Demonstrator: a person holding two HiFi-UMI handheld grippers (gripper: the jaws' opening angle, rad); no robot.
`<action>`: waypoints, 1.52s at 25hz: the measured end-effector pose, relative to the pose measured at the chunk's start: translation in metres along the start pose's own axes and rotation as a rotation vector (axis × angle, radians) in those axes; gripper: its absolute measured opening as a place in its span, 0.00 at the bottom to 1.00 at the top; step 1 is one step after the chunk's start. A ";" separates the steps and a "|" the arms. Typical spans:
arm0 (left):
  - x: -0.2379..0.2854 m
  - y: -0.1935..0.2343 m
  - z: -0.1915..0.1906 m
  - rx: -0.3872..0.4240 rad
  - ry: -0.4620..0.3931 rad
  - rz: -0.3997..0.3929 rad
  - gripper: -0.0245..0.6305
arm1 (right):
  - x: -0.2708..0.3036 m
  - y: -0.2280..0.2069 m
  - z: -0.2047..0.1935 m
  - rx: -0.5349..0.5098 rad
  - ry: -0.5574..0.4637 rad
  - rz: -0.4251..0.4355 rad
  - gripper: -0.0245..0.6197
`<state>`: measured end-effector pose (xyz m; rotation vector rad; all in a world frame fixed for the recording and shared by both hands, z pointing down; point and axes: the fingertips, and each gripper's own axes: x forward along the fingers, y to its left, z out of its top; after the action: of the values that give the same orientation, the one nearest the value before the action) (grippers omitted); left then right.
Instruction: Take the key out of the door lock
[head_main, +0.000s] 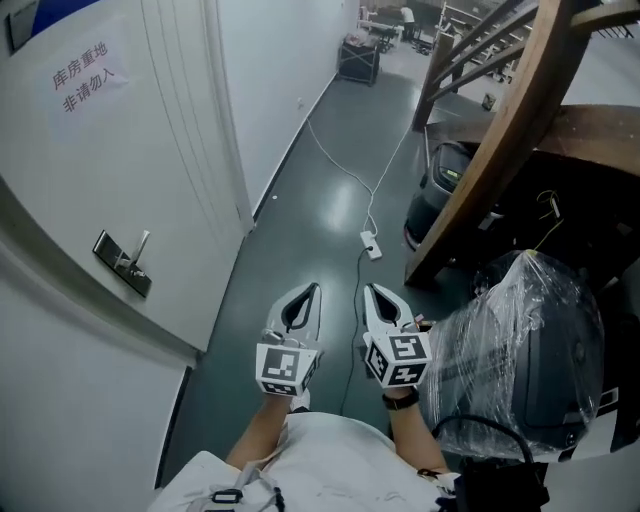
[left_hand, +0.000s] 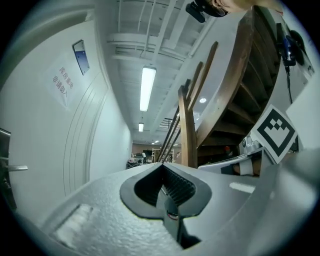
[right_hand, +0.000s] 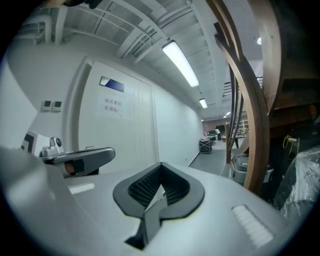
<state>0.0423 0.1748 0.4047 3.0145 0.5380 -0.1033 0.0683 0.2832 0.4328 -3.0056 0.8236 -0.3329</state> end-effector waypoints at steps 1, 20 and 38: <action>0.012 0.012 -0.001 -0.004 0.001 0.000 0.04 | 0.017 -0.009 0.001 0.023 -0.008 -0.038 0.04; 0.225 0.104 -0.037 -0.082 0.036 0.013 0.04 | 0.245 -0.090 0.044 -0.132 -0.182 0.223 0.04; 0.057 0.300 -0.022 0.001 0.071 0.769 0.04 | 0.332 0.198 0.029 -0.228 -0.114 1.042 0.04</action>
<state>0.2013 -0.0841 0.4417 2.9923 -0.6269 0.0536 0.2533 -0.0564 0.4593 -2.2485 2.2897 -0.0283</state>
